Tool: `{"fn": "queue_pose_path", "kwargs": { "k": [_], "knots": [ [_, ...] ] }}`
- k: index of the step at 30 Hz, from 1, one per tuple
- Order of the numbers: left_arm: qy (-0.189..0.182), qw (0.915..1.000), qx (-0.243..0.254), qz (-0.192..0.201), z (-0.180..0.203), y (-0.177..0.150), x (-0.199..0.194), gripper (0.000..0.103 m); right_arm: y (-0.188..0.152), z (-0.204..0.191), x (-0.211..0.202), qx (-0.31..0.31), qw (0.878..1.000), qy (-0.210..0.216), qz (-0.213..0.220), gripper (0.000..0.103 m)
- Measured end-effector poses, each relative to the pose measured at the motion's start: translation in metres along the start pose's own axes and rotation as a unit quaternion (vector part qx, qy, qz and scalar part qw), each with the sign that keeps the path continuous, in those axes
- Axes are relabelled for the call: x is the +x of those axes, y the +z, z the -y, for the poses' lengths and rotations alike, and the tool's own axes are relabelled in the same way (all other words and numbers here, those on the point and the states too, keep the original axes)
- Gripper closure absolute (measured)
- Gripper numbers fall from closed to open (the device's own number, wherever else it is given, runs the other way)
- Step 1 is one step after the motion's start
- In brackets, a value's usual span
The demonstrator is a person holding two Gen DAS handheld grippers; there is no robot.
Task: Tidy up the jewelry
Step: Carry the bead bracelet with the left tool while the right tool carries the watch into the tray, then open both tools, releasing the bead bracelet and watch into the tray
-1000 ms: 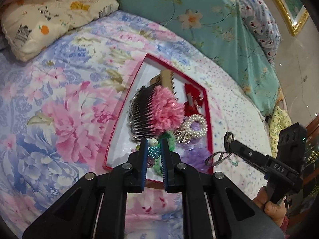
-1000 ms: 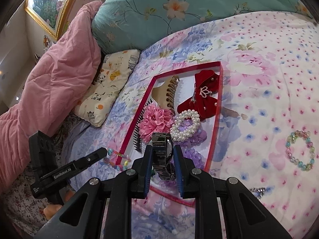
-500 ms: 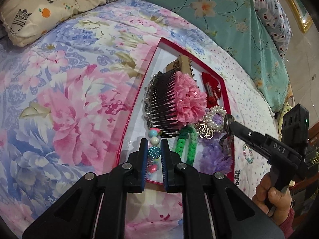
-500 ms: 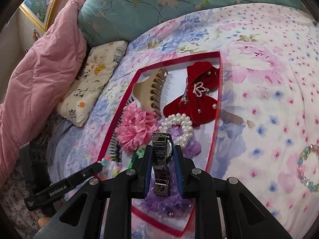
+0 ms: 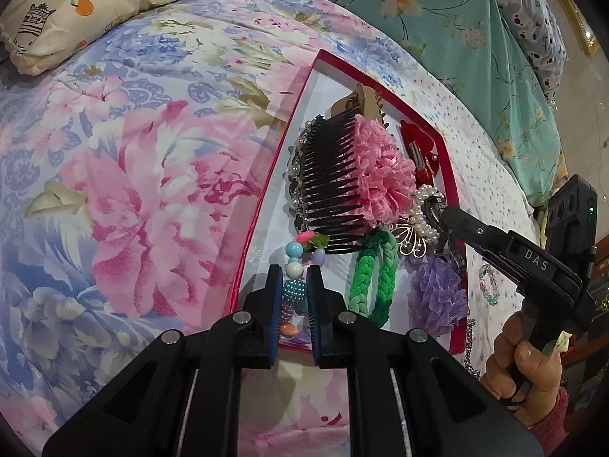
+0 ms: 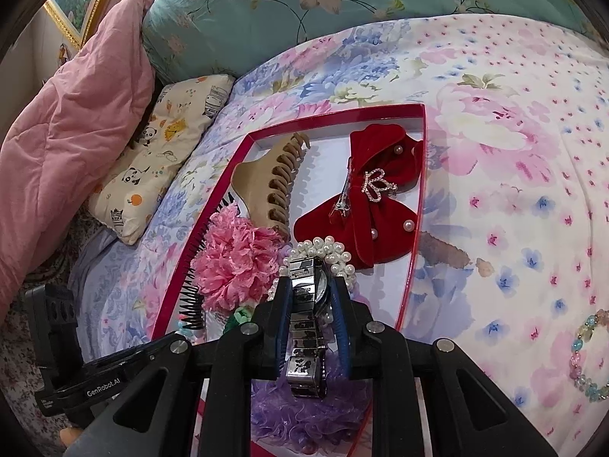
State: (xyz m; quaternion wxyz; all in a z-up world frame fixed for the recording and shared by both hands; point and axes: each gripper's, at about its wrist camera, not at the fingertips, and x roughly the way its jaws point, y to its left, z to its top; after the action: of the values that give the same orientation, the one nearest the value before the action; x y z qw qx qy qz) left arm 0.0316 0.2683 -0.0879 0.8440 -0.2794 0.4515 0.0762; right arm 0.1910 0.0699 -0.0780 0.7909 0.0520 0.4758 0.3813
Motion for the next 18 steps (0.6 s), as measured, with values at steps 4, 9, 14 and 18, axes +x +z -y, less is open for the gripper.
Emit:
{"fn": "queue_pose_path", "kwargs": {
  "k": [4, 9, 14, 18],
  "knots": [
    [0.001, 1.0, -0.001, -0.003, 0.0, 0.0001, 0.0006, 0.092, 0.0002, -0.0004, 0.0013, 0.001, 1.0, 0.004, -0.004, 0.079],
    [0.007, 1.0, 0.0, -0.005, 0.0012, 0.0026, 0.0029, 0.092, 0.0007, -0.0024, 0.0009, -0.003, 1.0, 0.0, -0.006, 0.079],
    [0.013, 0.9999, 0.006, -0.008, 0.0041, 0.0026, 0.0034, 0.09, 0.0008, -0.0026, 0.0007, -0.003, 1.0, 0.0, -0.007, 0.078],
    [0.017, 0.9998, 0.006, -0.008, 0.0052, 0.0023, 0.0029, 0.085, 0.0011, -0.0025, 0.0003, -0.001, 1.0, 0.0, -0.009, 0.078]
  ]
}}
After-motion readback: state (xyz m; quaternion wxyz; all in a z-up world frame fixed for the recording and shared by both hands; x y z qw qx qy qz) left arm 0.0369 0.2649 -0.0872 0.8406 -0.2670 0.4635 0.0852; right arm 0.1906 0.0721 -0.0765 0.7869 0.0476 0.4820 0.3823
